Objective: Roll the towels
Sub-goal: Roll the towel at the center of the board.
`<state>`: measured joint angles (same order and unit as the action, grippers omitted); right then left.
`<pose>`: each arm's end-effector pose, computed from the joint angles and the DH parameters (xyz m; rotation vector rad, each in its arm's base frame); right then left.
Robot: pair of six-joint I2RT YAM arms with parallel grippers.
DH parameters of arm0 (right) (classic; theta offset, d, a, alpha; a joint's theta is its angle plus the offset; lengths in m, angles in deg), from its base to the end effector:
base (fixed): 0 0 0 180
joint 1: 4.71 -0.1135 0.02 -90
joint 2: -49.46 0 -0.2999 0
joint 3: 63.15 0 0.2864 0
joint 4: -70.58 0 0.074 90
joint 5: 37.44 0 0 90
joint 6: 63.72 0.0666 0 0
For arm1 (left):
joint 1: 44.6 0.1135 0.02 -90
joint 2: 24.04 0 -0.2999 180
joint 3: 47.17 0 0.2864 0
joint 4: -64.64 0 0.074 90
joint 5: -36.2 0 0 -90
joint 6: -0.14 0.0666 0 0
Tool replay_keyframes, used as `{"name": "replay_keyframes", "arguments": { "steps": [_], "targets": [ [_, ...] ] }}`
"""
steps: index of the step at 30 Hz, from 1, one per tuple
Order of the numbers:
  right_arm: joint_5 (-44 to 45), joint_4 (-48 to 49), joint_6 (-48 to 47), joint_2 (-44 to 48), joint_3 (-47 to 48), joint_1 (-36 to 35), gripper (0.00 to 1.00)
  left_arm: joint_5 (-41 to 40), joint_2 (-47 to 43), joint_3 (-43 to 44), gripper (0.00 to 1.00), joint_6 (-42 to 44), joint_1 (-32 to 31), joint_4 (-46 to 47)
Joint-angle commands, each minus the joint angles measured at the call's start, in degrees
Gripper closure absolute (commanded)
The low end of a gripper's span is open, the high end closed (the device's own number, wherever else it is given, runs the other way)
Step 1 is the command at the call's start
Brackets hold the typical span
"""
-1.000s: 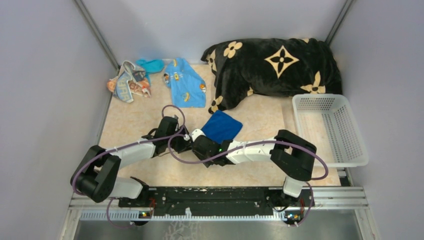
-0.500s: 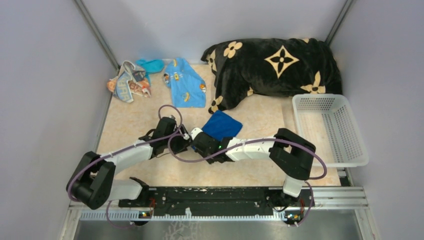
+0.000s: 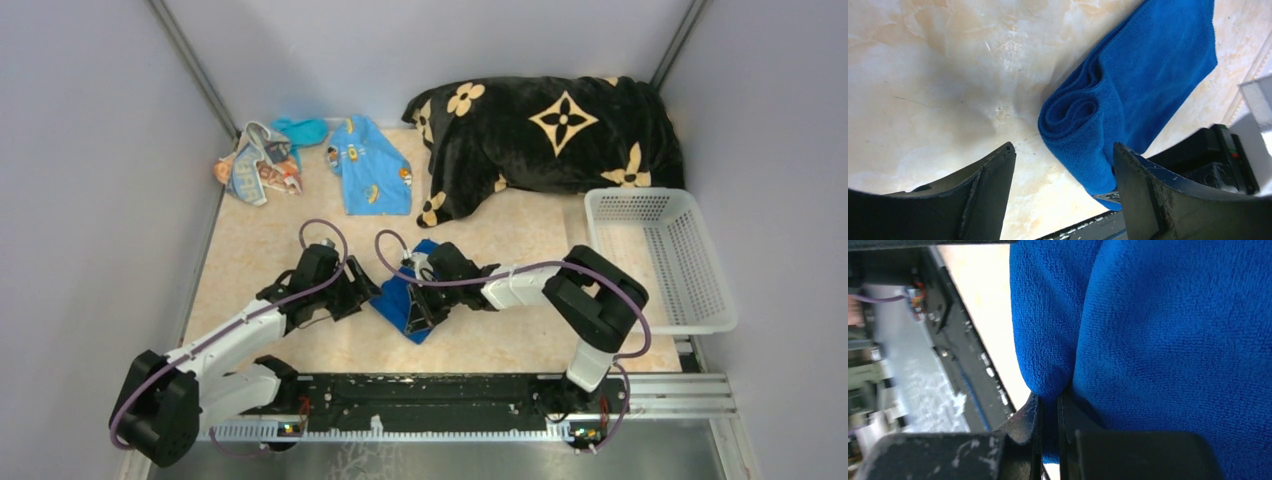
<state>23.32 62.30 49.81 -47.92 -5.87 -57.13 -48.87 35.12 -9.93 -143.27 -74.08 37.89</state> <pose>0.1970 0.3094 0.1277 -0.9100 2.4859 1.1577 0.1927 -0.1155 0.1587 -0.4904 2.5145 -0.7221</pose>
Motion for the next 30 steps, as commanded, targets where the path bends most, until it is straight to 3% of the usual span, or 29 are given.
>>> {"name": "replay_keyframes", "arguments": {
  "steps": [1, 7, 13, 18, 21, 24, 30],
  "targets": [
    [-14.1, 14.4, 9.8, -2.5, -4.3, 3.5, 1.00, 4.1, 0.2, 0.1, 0.22, -2.5, 0.2, 1.6],
    [-18.8, 23.0, 17.3, -7.4, -7.2, 7.8, 1.00, 6.3, 3.9, -0.8, 0.24, -5.0, 0.1, 6.8],
    [-18.1, 22.6, 18.3, -9.4, -7.1, 8.9, 1.00, 6.0, 10.7, 0.4, 0.32, -5.1, 0.1, 11.1],
    [-16.0, 19.4, 16.8, -7.3, -6.8, 8.9, 0.99, 5.1, 17.0, 1.3, 0.51, -4.0, 0.1, 11.4],
    [-13.9, 15.8, 14.6, -4.2, -6.7, 8.6, 0.94, 4.4, 19.2, 1.5, 0.60, -3.6, 0.1, 11.1],
    [-7.6, 6.8, 9.5, 0.4, -4.5, 5.6, 0.83, 3.7, 19.5, 2.1, 0.67, -3.2, 0.1, 9.5],
    [15.4, -9.6, 0.7, 10.7, 0.6, -2.1, 0.67, 1.9, 17.7, 3.0, 0.73, -2.5, 0.1, 6.9]
  ]
}}
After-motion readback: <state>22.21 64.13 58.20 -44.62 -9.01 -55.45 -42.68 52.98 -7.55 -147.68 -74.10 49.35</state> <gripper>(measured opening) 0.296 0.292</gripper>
